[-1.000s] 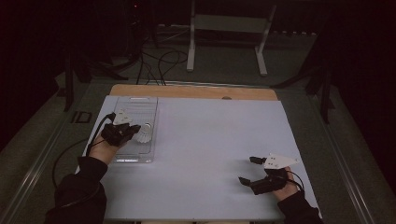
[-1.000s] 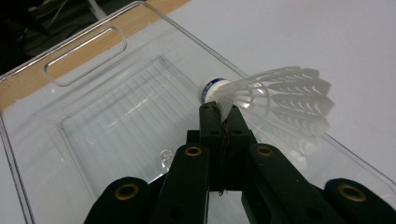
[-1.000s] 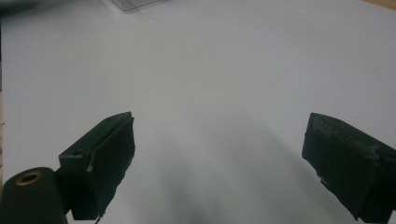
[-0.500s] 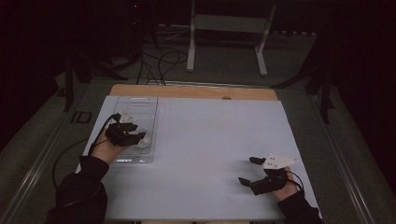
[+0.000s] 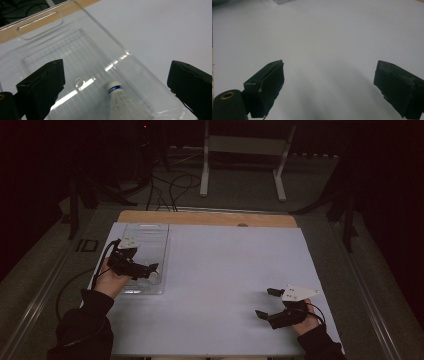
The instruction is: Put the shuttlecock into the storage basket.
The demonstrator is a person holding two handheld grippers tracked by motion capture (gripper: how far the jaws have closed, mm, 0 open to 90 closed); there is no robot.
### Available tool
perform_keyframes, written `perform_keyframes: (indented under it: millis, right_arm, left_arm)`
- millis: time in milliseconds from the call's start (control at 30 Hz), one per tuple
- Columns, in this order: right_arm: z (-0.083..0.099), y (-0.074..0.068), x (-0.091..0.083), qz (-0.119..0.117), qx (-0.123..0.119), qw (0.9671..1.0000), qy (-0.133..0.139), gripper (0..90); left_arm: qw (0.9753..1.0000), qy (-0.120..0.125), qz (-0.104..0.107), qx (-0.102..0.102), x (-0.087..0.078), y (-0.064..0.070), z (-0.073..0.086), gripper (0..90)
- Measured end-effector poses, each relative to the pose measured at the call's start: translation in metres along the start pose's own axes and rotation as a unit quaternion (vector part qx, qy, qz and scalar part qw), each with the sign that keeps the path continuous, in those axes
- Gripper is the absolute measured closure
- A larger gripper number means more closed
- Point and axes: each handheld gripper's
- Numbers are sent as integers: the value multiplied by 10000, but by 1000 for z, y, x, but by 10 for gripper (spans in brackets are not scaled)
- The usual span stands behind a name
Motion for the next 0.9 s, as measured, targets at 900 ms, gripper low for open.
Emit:
perform_keyframes:
  millis: [900]
  right_arm:
    - [0, -1, 0, 65, -30, 9999, 105, 93]
  left_arm:
    - [9933, 194, 942, 648, -6, 46, -26, 0]
Point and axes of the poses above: each handheld gripper's, and its own axes: x roughly forward along the jaws, z roughly out of its underside, y roughly to its right
